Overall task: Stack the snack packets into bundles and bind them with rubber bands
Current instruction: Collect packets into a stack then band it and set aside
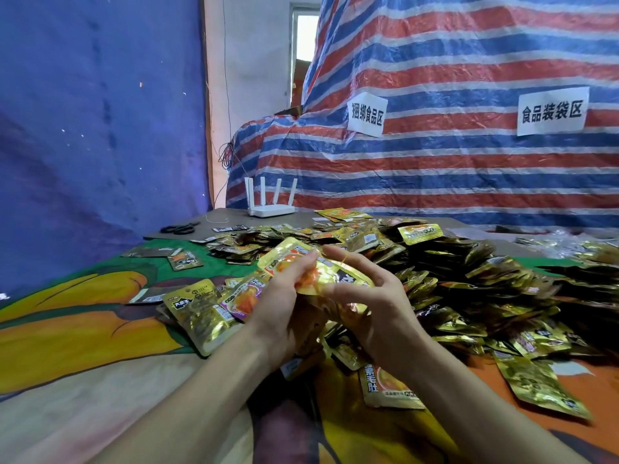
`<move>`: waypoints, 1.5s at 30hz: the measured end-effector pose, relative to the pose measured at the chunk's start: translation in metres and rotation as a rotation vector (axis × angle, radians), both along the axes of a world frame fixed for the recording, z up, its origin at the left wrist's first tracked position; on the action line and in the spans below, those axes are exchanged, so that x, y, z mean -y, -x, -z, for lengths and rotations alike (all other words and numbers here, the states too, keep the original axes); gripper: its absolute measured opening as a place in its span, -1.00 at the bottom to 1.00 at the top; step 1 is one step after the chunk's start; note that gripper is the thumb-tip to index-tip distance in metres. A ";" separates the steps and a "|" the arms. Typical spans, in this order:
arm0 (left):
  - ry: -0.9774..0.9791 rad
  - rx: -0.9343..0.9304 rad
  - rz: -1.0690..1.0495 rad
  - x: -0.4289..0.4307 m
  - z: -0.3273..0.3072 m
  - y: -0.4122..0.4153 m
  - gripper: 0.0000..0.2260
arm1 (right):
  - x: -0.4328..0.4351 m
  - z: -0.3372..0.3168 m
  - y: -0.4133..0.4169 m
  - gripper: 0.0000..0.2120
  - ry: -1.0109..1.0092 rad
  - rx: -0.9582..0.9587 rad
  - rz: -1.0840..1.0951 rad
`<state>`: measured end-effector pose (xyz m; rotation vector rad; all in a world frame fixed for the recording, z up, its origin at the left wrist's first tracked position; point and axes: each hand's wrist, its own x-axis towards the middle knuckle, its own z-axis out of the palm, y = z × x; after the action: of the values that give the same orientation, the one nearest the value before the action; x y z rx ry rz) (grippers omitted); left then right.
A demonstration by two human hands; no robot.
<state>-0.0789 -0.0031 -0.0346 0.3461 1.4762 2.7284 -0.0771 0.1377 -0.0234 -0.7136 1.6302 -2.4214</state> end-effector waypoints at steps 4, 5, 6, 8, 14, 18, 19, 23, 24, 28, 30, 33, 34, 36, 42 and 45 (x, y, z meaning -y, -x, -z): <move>0.046 0.001 0.065 -0.001 0.000 -0.001 -0.83 | -0.016 -0.007 0.008 -0.44 0.167 0.189 -0.192; 0.069 0.009 0.064 -0.003 0.000 -0.001 -0.84 | -0.018 -0.007 0.009 -0.46 0.156 0.179 -0.186; 0.089 0.018 0.054 -0.004 0.001 -0.001 -0.85 | -0.019 -0.007 0.010 -0.48 0.133 0.164 -0.166; 0.106 0.051 -0.009 -0.007 0.000 -0.002 -0.85 | -0.018 -0.006 0.011 -0.53 0.071 0.151 -0.106; 0.190 0.041 -0.352 -0.013 0.008 0.000 -0.93 | -0.010 0.000 0.014 -0.82 -0.174 0.014 0.252; 0.192 0.007 -0.321 -0.015 0.008 -0.003 -0.89 | -0.017 0.000 0.009 -0.87 -0.305 -0.135 0.417; 0.190 -0.008 -0.312 -0.015 0.007 -0.004 -0.78 | -0.018 0.000 0.007 -0.83 -0.320 -0.180 0.438; 0.156 -0.083 -0.323 -0.012 0.005 -0.004 -0.68 | -0.018 -0.005 0.000 -0.75 -0.268 -0.250 0.375; 0.147 -0.089 -0.332 -0.010 0.005 -0.003 -0.69 | -0.017 -0.005 0.000 -0.73 -0.261 -0.250 0.368; 0.156 -0.082 -0.400 -0.009 0.006 -0.001 -0.67 | -0.017 -0.002 0.007 -0.57 -0.295 -0.231 0.330; 0.152 -0.060 -0.446 -0.008 0.006 -0.001 -0.71 | -0.017 -0.001 0.011 -0.39 -0.340 -0.198 0.268; 0.168 -0.071 -0.463 -0.006 0.009 0.002 -0.71 | -0.017 0.000 0.011 -0.27 -0.474 -0.261 0.217; 0.190 -0.079 -0.464 -0.006 0.010 0.002 -0.74 | -0.016 0.000 0.008 -0.24 -0.542 -0.296 0.203; 0.249 -0.113 -0.476 -0.008 0.010 0.002 -0.78 | -0.013 0.000 0.001 -0.18 -0.706 -0.389 0.211; 0.333 -0.250 -0.354 -0.008 0.008 -0.007 -0.59 | -0.021 -0.013 -0.017 -0.18 -0.857 -0.503 0.382; 0.465 -0.312 -0.355 -0.011 0.008 -0.010 -0.52 | -0.051 -0.025 -0.027 -0.18 -0.990 -0.493 0.464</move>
<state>-0.0691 0.0081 -0.0422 0.5525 2.3958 2.5235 -0.0502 0.1887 0.0011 -0.7991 3.0601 -1.2793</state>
